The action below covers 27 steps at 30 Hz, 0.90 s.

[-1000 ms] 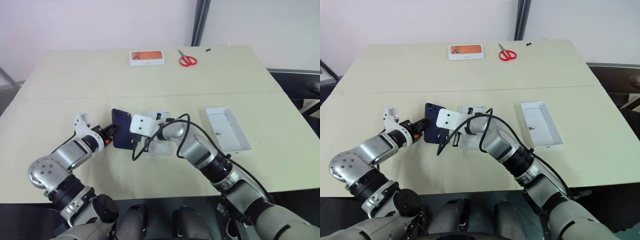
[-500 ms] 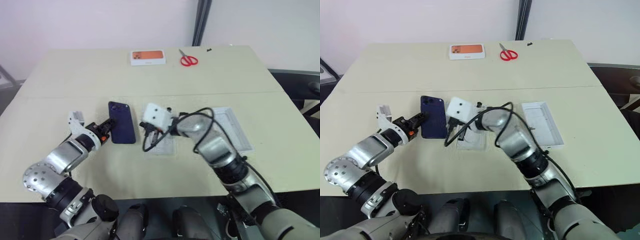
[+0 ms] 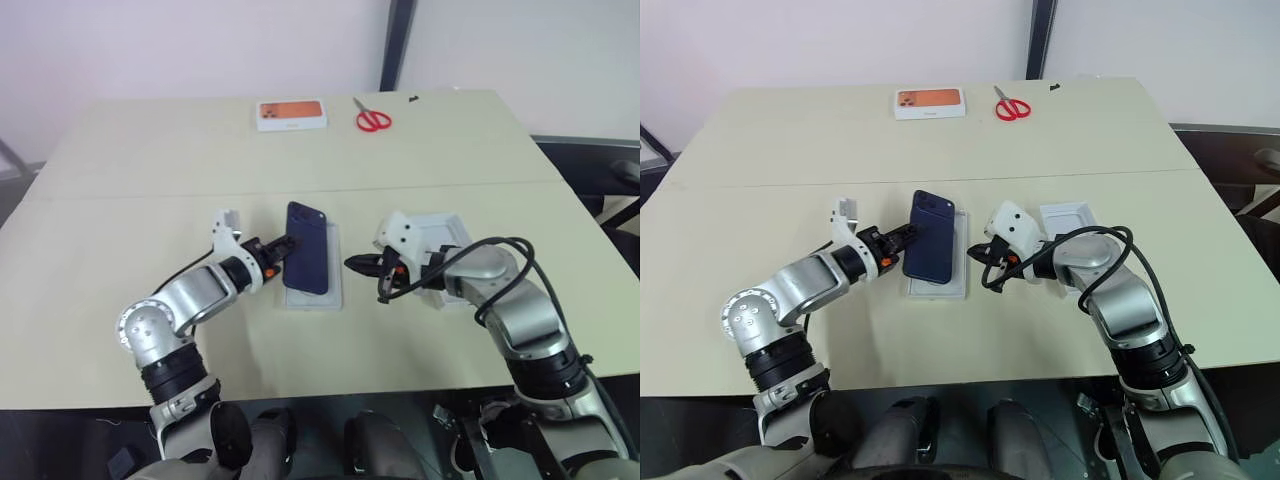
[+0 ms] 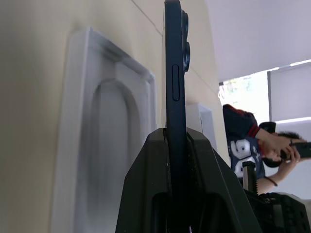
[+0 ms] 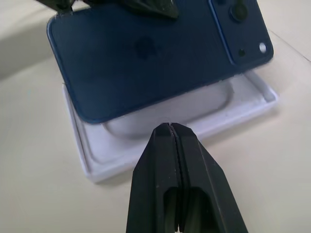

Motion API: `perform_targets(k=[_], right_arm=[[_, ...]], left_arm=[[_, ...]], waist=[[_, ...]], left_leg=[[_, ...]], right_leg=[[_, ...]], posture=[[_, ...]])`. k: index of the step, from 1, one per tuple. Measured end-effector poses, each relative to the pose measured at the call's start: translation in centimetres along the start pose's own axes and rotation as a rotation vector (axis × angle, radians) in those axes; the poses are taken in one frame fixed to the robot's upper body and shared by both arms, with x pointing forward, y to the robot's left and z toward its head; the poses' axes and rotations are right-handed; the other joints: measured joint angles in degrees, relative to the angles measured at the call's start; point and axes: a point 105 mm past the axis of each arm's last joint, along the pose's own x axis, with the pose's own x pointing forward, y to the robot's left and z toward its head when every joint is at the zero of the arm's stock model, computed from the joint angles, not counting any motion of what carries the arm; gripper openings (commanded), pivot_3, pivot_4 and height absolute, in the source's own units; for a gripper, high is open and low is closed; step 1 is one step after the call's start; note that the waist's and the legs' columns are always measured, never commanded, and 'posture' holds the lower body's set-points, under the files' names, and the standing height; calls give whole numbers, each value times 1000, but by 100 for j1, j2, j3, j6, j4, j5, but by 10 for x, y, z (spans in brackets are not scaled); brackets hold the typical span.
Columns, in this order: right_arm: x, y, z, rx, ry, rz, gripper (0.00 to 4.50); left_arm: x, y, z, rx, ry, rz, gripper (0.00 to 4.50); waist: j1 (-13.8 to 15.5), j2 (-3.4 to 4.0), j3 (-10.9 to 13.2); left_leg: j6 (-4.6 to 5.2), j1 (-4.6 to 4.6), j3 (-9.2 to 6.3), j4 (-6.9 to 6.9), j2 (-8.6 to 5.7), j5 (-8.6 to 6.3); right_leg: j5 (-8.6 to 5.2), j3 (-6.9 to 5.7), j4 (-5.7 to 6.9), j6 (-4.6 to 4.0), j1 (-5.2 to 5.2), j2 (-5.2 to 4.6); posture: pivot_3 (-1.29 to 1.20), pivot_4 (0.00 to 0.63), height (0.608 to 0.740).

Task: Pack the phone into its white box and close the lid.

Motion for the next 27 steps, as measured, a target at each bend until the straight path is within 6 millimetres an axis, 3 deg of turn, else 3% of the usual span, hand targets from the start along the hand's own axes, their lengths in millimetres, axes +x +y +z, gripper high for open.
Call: perform_targets(k=[9, 10, 11, 17, 23, 27], right_arm=[[-1, -1, 3, -2, -18, -36, 0], [-2, -1, 3, -2, -17, -39, 0], [-2, -2, 2, -1, -15, -42, 0], [0, -1, 0, -10, -4, -44, 0], [1, -3, -4, -9, 10, -45, 0], [0, -4, -5, -9, 14, -48, 0]], left_arm=[[10, 7, -5, 33, 30, 59, 22], [11, 7, -4, 36, 28, 58, 969], [11, 6, -4, 37, 27, 52, 1302], [10, 4, -11, 36, 48, 22, 4347], [-6, 5, -8, 105, 66, 12, 4435], [-24, 3, 10, 244, 42, 35, 4435]], waist=[[17, 0, 0], [18, 0, 0], [18, 0, 0], [17, 0, 0], [-2, 0, 0], [0, 2, -1]], left_leg=[[0, -1, 0, 3, -1, 0], [0, -1, 0, 3, 0, 0], [0, -1, 0, 4, -1, 0], [0, 0, -1, 4, 0, 0], [0, 1, -1, 2, 0, 1], [0, 1, -1, 2, 0, 1]], right_leg=[[0, -1, -2, 0, 2, -1], [0, -1, -2, 0, 2, -1], [0, -1, -3, 0, 3, -1], [0, -1, -3, 0, 5, -2], [0, -1, 0, 0, 1, -1], [0, 1, 0, 0, 2, -1]], posture=[[0, 150, 740], [0, 150, 740], [0, 150, 740], [0, 150, 740], [0, 150, 740], [0, 150, 740]])
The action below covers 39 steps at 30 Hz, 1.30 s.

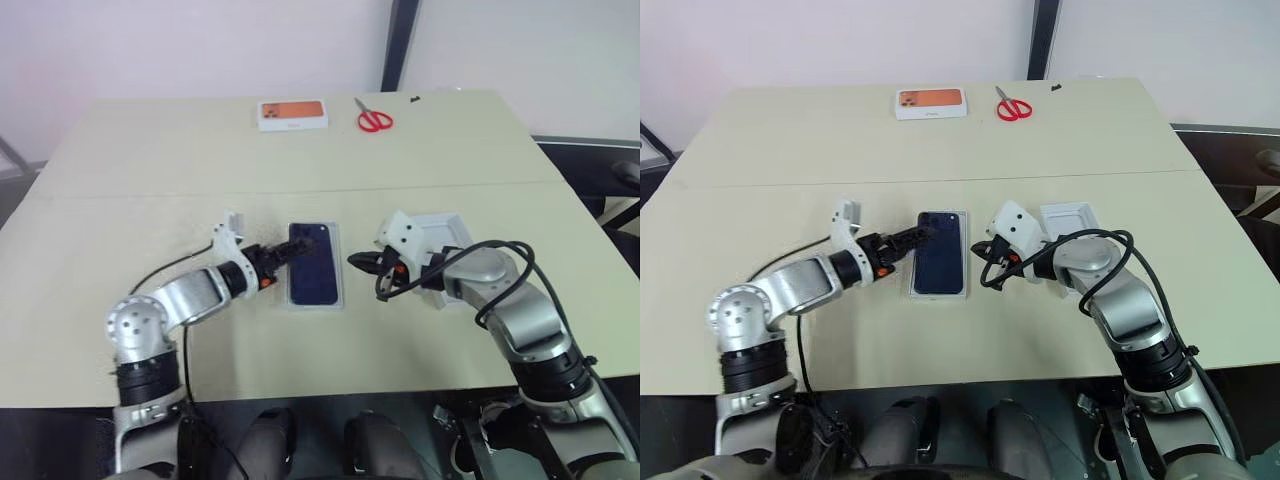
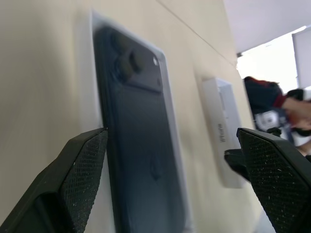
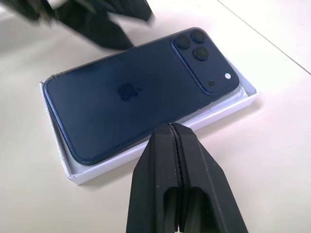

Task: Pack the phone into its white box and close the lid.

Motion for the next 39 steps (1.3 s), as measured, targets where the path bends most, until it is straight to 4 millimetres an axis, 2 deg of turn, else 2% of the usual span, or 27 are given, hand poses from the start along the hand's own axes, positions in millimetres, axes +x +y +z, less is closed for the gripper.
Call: perform_targets(k=[6, 10, 12, 15, 22, 28, 34, 39], right_arm=[[0, -2, 1, -13, 4, -3, 0], [2, -12, -9, -2, 70, -47, 0], [3, -19, -15, 22, 111, -78, 0], [5, -23, -17, 19, 149, -96, 0], [19, -12, -25, -78, 249, -89, 0], [34, -5, -25, -122, 270, -93, 0], [30, -9, -30, -122, 300, -116, 0], [4, -18, -42, -122, 364, -143, 0]], left_arm=[[-19, -1, 21, 163, -30, 8, 4435], [-36, 14, 38, 514, -22, 171, 2603], [-38, 24, 30, 639, 24, 196, 1536], [-30, 31, 9, 732, 114, 155, 43], [-2, 44, -9, 873, 232, 132, 43], [31, 28, -26, 909, 257, 50, 43], [40, 20, -34, 913, 265, 30, 43], [58, 2, -49, 891, 276, -39, 43]], waist=[[12, 0, 0], [-17, 12, -1], [-10, 22, 2], [20, 22, 4], [4, 21, 4], [0, 21, 4], [45, 21, 4], [178, 21, 4]], left_leg=[[0, 0, -1, 1, 0, 0], [-1, 3, 6, -12, 0, 0], [-1, 3, 9, -14, 0, 0], [1, -1, 6, -12, 0, 0], [31, -4, 6, -9, 0, -18], [32, -6, 6, -3, 0, -18], [37, -5, 4, 6, -2, -20], [47, -7, 2, 19, -6, -26]], right_leg=[[0, -2, -2, 0, 2, -1], [-1, 5, -6, -2, -1, 0], [-2, 8, -9, -3, -3, -1], [-2, 4, -12, -3, -1, -6], [-1, 4, -13, -2, -3, -7], [-1, 3, -8, -1, -4, -6], [0, -1, -7, 0, 4, -7], [0, -5, -12, 1, 14, -11]], posture=[[0, 150, 740], [0, 150, 740], [0, 150, 740], [0, 150, 740], [0, 150, 740], [0, 150, 740], [0, 150, 740], [0, 150, 740]])
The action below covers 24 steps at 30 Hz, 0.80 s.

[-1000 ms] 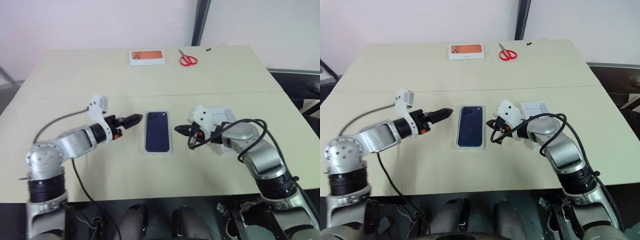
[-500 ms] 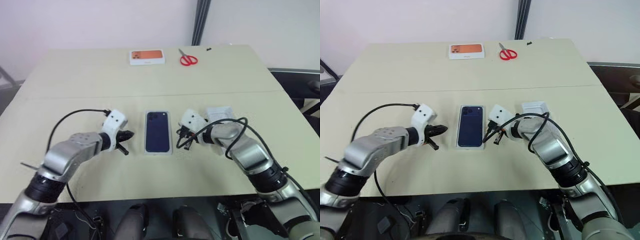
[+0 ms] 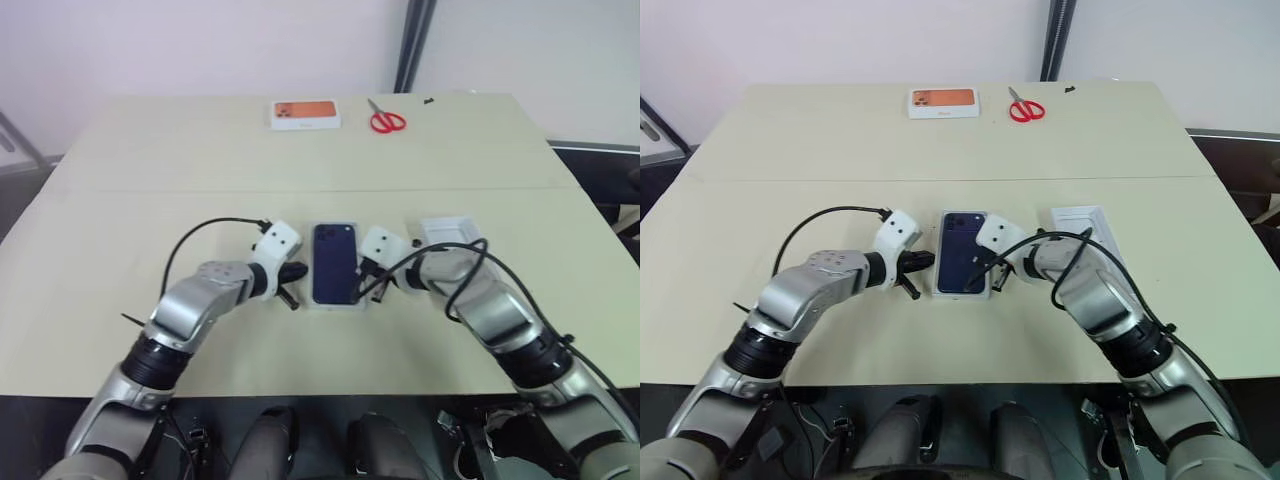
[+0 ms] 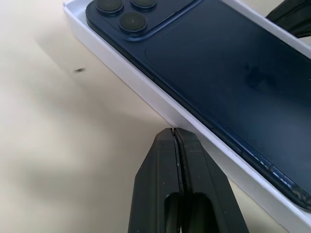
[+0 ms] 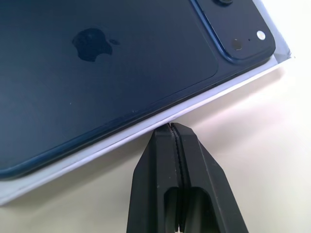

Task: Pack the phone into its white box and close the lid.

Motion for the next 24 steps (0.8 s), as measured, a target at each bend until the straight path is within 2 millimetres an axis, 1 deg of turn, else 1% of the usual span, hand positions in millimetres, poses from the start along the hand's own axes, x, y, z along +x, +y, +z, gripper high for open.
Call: perform_targets(k=[7, 12, 14, 20, 21, 22, 24], right_arm=[[-29, -14, -34, 25, 100, -38, 0], [-43, -23, -50, 39, 149, -75, 0], [-45, -25, -52, 42, 156, -83, 0], [-45, -25, -53, 46, 158, -85, 0], [-45, -25, -53, 46, 158, -85, 515], [-46, -26, -53, 46, 158, -86, 765], [-51, -27, -54, 42, 164, -72, 1699]], left_arm=[[30, -32, 15, 37, 13, -150, 43], [42, -52, 21, 62, 20, -244, 43], [44, -55, 22, 67, 20, -259, 43], [45, -55, 22, 78, 19, -268, 43], [45, -55, 22, 79, 20, -269, 0], [44, -55, 22, 77, 19, -269, 0], [42, -53, 22, 74, 17, -269, 0]], waist=[[-11, 0, 0], [-47, 1, 0], [-47, 1, 0], [-43, 1, -1], [-43, 1, -1], [-43, 1, -1], [-44, 1, 0]], left_leg=[[3, 0, 1, 1, -1, -1], [3, 1, 1, -2, 2, -1], [3, 1, 2, -1, 2, -1], [3, 1, 1, 0, 2, 0], [3, 1, 1, 0, 2, -1], [3, 1, 1, 0, 2, -1], [3, 1, 1, -1, 2, -1]], right_leg=[[0, -1, 1, 1, 2, 1], [-1, 1, 3, 1, -1, 3], [0, 1, 3, 1, -1, 3], [-1, 2, 3, 1, -1, 3], [0, 2, 3, 1, -1, 3], [-1, 2, 3, 1, -1, 3], [-1, 2, 3, 1, -2, 3]], posture=[[0, 150, 740], [0, 150, 740], [0, 150, 740], [0, 150, 740], [0, 150, 740], [0, 150, 740], [0, 150, 740]])
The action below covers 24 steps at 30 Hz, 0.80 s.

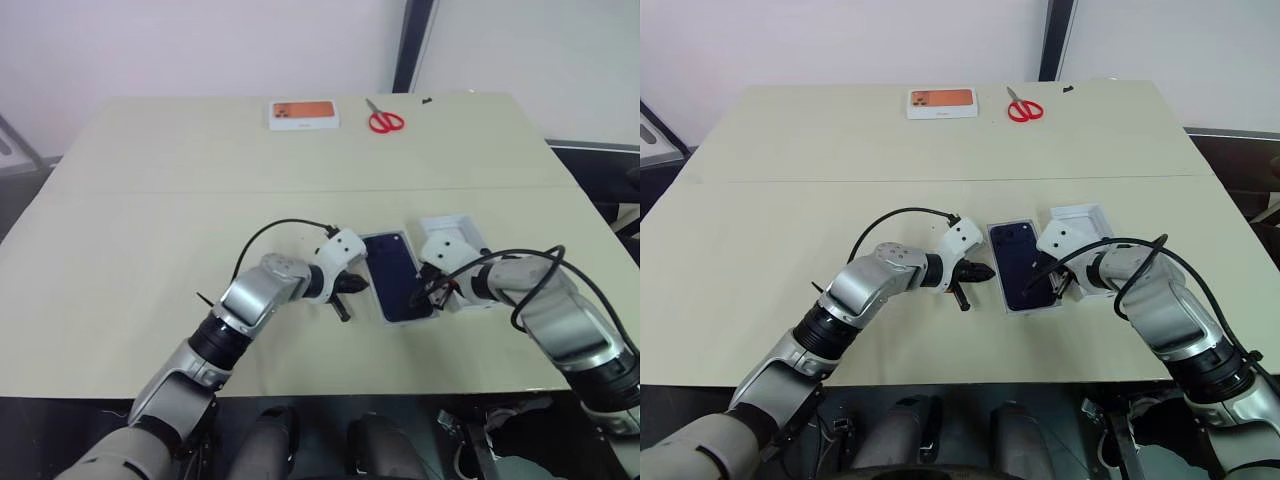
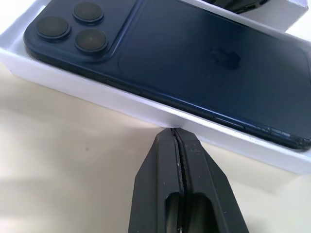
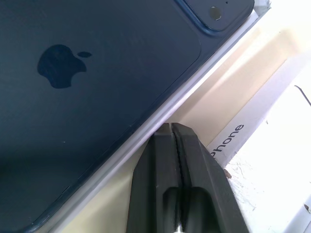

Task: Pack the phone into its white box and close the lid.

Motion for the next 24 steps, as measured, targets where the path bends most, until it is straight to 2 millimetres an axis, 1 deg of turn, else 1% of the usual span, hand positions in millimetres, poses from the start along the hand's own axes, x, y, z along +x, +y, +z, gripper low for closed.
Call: perform_targets(k=[3, 6, 9, 12, 15, 17, 18, 20, 22, 23, 24], right_arm=[[-11, 0, 4, -9, -28, 30, 3175], [-27, -9, 11, 90, -85, 38, 3175], [-37, -18, 11, 208, -89, 16, 3175], [-31, -18, 9, 364, -68, 16, 3175], [-20, -15, 0, 501, -4, 13, 3175], [-15, -15, -8, 562, 41, -2, 3175], [-11, -16, -11, 595, 61, -9, 2949], [-9, -18, -14, 631, 80, -31, 2361], [-9, -23, -17, 646, 95, -58, 1405], [-10, -23, -18, 654, 99, -67, 751], [-9, -23, -17, 663, 100, -65, 399]], left_arm=[[-12, 7, 0, 0, -23, 24, 0], [-34, 10, 6, 21, -114, 31, 0], [-58, 12, 2, 75, -179, 39, 0], [-73, 5, -5, 160, -241, 14, 0], [-84, -4, -13, 248, -258, -38, 0], [-89, -6, -19, 275, -247, -59, 0], [-91, -8, -21, 287, -245, -72, 0], [-92, -11, -23, 297, -250, -94, 0], [-93, -14, -22, 294, -264, -116, 0], [-94, -15, -21, 294, -271, -119, 0], [-95, -16, -20, 295, -277, -120, 0]], waist=[[-9, 0, 0], [-42, 1, 0], [-43, 6, -3], [-28, 7, -4], [9, 8, -4], [13, 8, -4], [1, 9, -4], [-2, 10, -4], [-5, 10, -4], [-8, 10, -4], [-13, 10, -4]], left_leg=[[0, 0, 0, -3, 2, 0], [0, 2, 0, -9, 6, 0], [0, 3, 0, -10, 7, 0], [0, 3, 1, -9, 7, 0], [0, 1, 2, -8, 6, -1], [2, 0, 2, -9, 4, -1], [4, 1, 4, -9, 4, -2], [5, 1, 3, -12, 5, -3], [6, 1, 3, -12, 5, -4], [7, 1, 4, -13, 5, -4], [7, 1, 4, -12, 5, -4]], right_leg=[[0, 1, 1, 0, -3, 1], [0, 2, 1, 0, -3, 3], [0, 2, 0, -1, -2, 3], [0, 3, -2, -2, -2, 0], [0, 3, -3, -2, -1, -4], [0, 2, -6, -2, -1, -6], [0, 3, -6, -2, -1, -6], [0, 2, -5, -3, -2, -5], [0, 2, -5, -2, -3, -5], [0, 2, -5, -2, -3, -4], [0, 2, -5, -2, -3, -4]], posture=[[0, 150, 740], [0, 150, 740], [0, 150, 740], [0, 150, 740], [0, 150, 740], [0, 150, 740], [0, 150, 740], [0, 150, 740], [0, 150, 740], [0, 150, 740], [0, 150, 740]])
